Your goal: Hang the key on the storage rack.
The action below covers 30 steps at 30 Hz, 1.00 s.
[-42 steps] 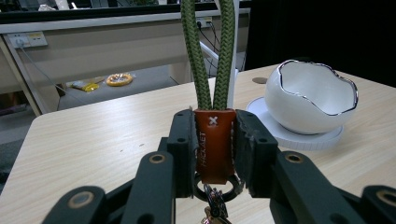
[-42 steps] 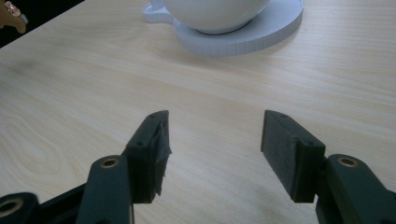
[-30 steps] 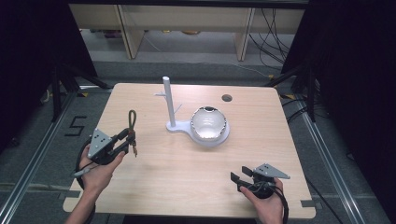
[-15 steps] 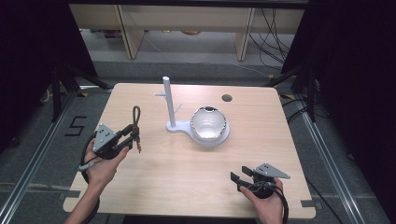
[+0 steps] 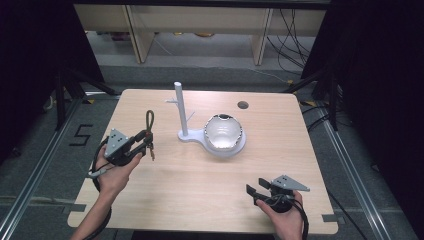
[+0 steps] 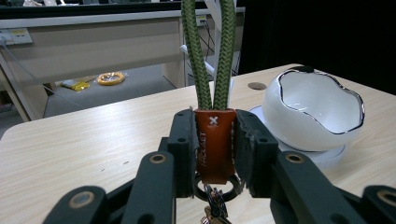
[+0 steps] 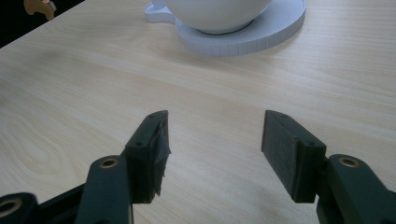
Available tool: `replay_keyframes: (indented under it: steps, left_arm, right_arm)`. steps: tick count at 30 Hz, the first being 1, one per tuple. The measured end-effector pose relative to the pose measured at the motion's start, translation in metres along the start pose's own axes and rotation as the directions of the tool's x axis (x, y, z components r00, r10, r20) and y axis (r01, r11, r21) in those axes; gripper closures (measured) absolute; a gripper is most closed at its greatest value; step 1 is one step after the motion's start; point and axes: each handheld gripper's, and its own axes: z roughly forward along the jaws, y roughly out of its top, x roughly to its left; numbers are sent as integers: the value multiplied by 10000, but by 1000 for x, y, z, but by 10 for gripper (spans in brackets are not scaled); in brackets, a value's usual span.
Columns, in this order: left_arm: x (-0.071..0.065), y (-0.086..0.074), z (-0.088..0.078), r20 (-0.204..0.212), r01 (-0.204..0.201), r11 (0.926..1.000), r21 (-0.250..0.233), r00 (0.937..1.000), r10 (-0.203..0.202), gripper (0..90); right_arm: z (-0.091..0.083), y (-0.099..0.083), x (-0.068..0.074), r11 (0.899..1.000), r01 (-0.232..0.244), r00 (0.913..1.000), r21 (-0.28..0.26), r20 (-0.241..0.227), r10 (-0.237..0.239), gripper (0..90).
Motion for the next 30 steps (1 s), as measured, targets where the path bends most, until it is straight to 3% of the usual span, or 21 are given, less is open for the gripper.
replay_keyframes:
  steps: [6, 7, 10, 24, 25, 30]
  left_arm:
    - [0, 2, 5, 19, 77, 10000, -6, 10000, -77, 690]
    - [0, 3, 7, 18, 74, 10000, -14, 10000, -74, 691]
    - [0, 4, 8, 27, 50, 10000, 15, 10000, -50, 690]
    - [0, 12, 23, 103, 93, 10000, 32, 9999, -93, 690]
    - [0, 14, 24, 120, 49, 10000, 59, 9999, -50, 690]
    - [-1, 17, 29, 173, 27, 10000, 43, 9998, -28, 690]
  right_arm:
    - [0, 0, 0, 10000, -37, 10000, -16, -9, 37, 424]
    - [-2, 0, 0, 9999, 21, 9997, 144, 255, -25, 424]
    - [0, 0, 0, 10000, -20, 10000, 11, -6, 20, 423]
    - [-1, 0, 1, 9998, -163, 9999, 80, 44, 162, 421]
    - [-1, 0, -1, 9999, 109, 9999, -6, 93, -108, 421]
    - [-2, 1, -1, 9997, 169, 9996, 155, 225, -172, 420]
